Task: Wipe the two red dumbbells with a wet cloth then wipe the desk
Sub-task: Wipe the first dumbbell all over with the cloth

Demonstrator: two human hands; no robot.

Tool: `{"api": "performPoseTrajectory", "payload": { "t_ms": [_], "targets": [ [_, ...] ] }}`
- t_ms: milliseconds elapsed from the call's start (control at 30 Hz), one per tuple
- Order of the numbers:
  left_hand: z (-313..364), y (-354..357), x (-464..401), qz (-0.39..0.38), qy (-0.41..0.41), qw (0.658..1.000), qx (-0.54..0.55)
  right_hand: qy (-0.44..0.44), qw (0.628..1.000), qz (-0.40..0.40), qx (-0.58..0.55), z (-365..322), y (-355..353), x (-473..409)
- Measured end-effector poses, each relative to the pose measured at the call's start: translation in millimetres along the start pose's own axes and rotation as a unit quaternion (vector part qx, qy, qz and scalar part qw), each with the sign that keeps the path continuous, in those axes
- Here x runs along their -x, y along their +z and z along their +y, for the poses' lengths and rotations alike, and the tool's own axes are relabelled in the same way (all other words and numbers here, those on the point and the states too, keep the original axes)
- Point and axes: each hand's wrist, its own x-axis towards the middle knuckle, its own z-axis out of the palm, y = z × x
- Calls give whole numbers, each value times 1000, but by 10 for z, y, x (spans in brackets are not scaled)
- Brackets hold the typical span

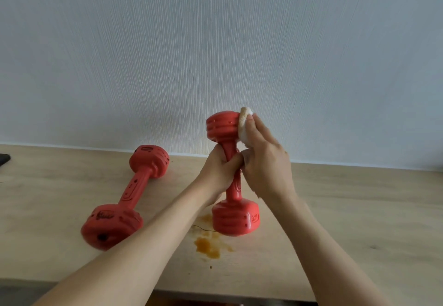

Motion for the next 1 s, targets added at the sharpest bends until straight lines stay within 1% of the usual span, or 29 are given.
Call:
{"api": "performPoseTrajectory", "payload": {
  "t_ms": [67,100,233,300,367,467,567,667,733,800,900,1000],
  "targets": [
    [5,26,14,1,11,1000,-10,40,999,-13,-28,85,-46,-95],
    [12,33,15,-3,16,1000,-14,45,998,-11,-34,114,-58,-115],
    [1,-6,-6,-19,8,1000,-15,31,998,-9,-57,20,-49,3],
    [-12,-34,-14,-14,-8,1000,-5,4,999,-4,-40,-52,-20,103],
    [-15,-42,-6,-13,-15,1000,3,1,1000,-10,-28,-61,-11,118],
    [17,-11,23,-13,-2,1000,5,44,997,-31,-56,35,-21,5],
    [43,15,47,-26,12,1000,-1,70,995,-20,-71,119,-39,-71],
    [2,-23,23,-32,2,999,-4,45,996,-11,-70,33,-30,42],
    [-14,-48,-1,-31,-9,999,3,1,1000,-6,-26,-46,-11,159],
    [-5,-60,6,-34,-12,999,5,-9,1000,-8,-5,-50,11,168],
    [15,-39,41,-31,1,1000,6,49,996,-21,-73,53,-20,-25],
    [56,-16,62,-39,9,999,12,61,992,5,-112,150,-53,-189]
  ]
}}
